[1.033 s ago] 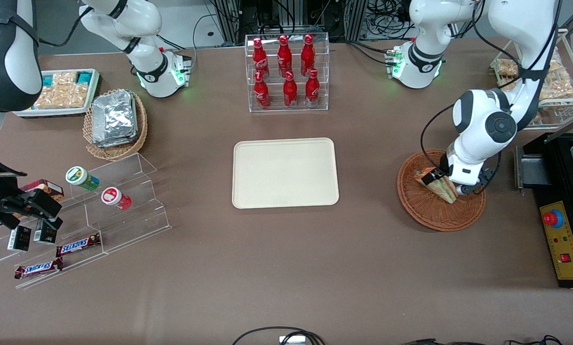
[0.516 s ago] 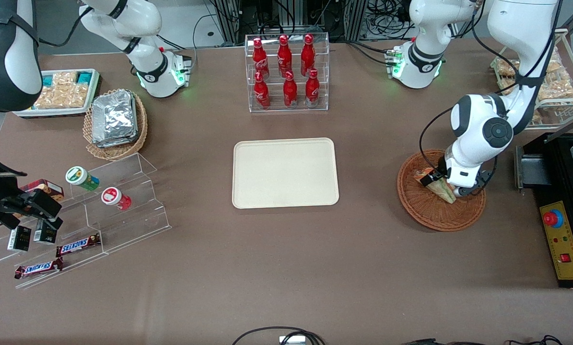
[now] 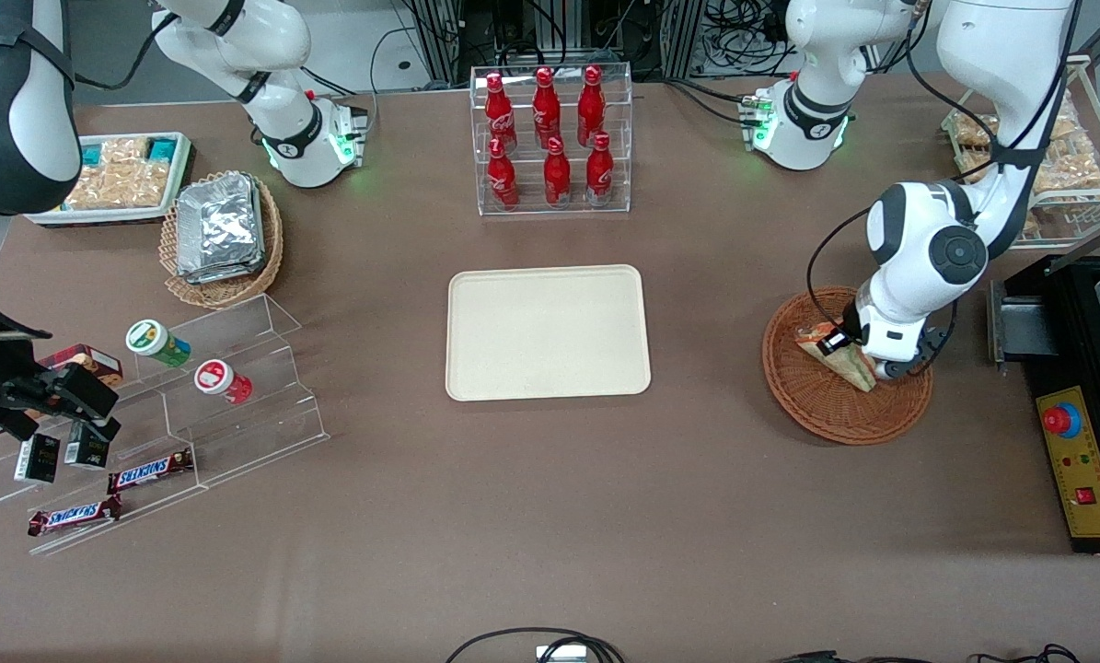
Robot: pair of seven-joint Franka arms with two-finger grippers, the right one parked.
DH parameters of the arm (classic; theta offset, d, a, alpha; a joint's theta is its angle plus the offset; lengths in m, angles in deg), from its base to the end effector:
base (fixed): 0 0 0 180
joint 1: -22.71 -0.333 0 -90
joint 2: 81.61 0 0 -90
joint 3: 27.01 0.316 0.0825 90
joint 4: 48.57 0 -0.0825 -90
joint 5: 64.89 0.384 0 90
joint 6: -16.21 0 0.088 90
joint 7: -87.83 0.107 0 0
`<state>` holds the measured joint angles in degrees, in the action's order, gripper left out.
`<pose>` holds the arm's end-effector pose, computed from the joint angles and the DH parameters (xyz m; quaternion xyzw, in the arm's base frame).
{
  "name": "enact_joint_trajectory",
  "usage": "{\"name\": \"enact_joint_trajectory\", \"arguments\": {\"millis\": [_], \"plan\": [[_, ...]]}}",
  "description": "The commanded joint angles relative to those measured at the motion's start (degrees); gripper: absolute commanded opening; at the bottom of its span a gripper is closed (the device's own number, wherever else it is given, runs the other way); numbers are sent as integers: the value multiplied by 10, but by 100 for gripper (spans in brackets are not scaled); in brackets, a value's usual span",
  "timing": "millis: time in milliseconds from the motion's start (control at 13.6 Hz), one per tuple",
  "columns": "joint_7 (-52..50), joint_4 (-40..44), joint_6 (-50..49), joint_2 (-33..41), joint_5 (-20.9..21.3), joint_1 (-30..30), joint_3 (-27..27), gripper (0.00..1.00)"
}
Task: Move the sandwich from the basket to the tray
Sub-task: 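Lift the sandwich and carry it over the cream tray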
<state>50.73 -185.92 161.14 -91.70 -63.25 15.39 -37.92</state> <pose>0.4952 -0.0330 0.2413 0.9604 0.2779 -0.0219 0.0011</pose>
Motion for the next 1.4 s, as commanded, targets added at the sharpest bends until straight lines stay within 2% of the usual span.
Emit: {"name": "enact_joint_trajectory", "arguments": {"millis": [0,295,443,738,1033,1180,1328], "plan": [[-1,31,-77,39,2,2,-3,0],[-3,184,-283,53,2,28,-21,0],[-6,230,-322,52,-3,49,-30,0],[-11,253,-315,48,-1,101,-54,0],[0,269,-285,33,6,186,-66,0],[-1,269,-278,18,42,228,-67,0],[-3,270,-259,-4,50,258,-67,1]]}}
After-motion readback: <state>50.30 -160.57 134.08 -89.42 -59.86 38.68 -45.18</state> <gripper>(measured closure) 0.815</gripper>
